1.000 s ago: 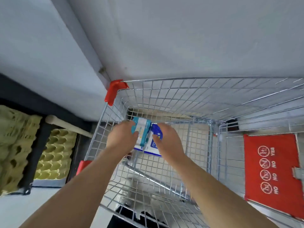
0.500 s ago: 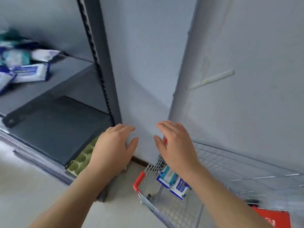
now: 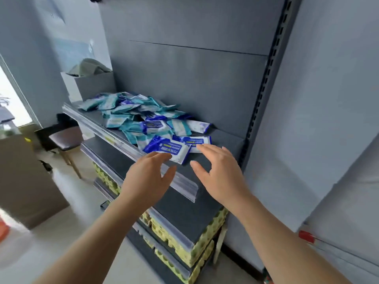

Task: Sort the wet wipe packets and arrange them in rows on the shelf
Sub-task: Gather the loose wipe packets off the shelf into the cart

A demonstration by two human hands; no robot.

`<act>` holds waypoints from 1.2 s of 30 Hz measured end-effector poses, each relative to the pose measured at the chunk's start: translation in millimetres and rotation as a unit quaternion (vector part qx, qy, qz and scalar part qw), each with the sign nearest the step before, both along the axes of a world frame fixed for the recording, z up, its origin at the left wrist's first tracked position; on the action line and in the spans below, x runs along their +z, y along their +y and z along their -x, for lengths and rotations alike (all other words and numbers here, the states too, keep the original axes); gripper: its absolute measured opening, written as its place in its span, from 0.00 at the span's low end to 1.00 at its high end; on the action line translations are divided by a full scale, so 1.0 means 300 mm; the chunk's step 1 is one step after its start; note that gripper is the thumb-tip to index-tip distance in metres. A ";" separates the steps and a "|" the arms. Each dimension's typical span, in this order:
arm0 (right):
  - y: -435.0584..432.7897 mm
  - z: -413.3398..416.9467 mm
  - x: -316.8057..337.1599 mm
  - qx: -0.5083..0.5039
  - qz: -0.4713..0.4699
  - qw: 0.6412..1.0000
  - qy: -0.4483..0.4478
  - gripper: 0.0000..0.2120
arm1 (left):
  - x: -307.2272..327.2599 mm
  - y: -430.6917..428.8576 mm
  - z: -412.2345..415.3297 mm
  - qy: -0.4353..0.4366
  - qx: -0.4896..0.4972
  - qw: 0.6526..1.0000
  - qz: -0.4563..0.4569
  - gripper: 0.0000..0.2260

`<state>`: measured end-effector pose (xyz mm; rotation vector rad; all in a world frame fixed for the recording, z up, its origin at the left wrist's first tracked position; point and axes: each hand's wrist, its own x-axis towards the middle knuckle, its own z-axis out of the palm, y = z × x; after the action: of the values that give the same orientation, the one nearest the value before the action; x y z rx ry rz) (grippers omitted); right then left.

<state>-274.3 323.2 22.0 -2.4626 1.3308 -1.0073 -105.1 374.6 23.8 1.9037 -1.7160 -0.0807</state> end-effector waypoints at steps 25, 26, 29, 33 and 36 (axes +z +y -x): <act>-0.564 -0.299 -0.076 -0.247 -0.302 0.918 0.066 0.51 | -0.055 -0.880 -0.605 -0.005 -0.069 0.983 -0.169 0.24; -0.568 -0.300 -0.072 -0.263 -0.301 0.916 0.047 0.48 | -0.046 -0.883 -0.610 0.028 -0.080 0.986 -0.146 0.20; -0.568 -0.314 -0.065 -0.329 -0.288 0.899 -0.021 0.33 | -0.016 -0.877 -0.631 0.130 -0.094 0.983 -0.090 0.12; -0.567 -0.343 -0.081 -0.413 -0.283 0.853 -0.146 0.23 | -0.024 -0.857 -0.648 0.285 -0.155 0.932 -0.161 0.17; -0.573 -0.366 -0.098 -0.445 -0.250 0.827 -0.235 0.20 | -0.057 -0.814 -0.612 0.124 -0.218 0.944 -0.215 0.19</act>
<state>-164.4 151.3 -7.3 -1.0542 2.2036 -1.0967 78.4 130.5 6.7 1.6567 -2.0231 -0.8897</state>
